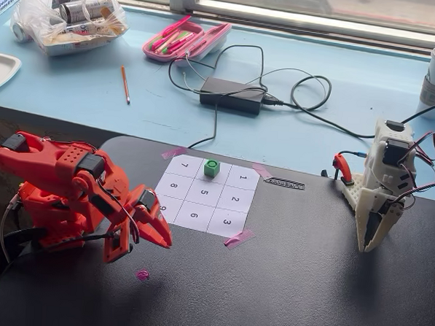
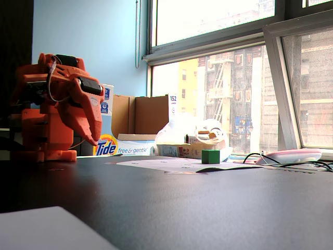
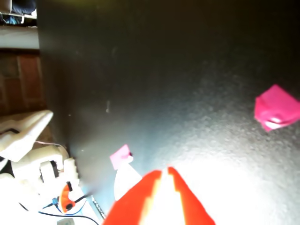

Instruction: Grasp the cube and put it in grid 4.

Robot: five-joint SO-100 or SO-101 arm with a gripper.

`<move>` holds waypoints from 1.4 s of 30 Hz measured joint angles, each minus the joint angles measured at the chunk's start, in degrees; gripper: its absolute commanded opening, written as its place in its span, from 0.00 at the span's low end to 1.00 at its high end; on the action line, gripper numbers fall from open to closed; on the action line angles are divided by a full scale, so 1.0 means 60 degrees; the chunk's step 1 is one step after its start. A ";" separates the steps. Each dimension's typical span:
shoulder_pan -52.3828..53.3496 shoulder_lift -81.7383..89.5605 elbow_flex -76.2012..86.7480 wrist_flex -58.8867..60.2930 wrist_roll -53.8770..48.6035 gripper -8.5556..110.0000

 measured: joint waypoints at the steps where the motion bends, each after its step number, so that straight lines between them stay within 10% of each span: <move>1: 0.0015 0.0176 0.0015 0.0381 0.0073 0.07; 42: 0.0059 0.0718 0.0088 0.2256 0.1509 0.07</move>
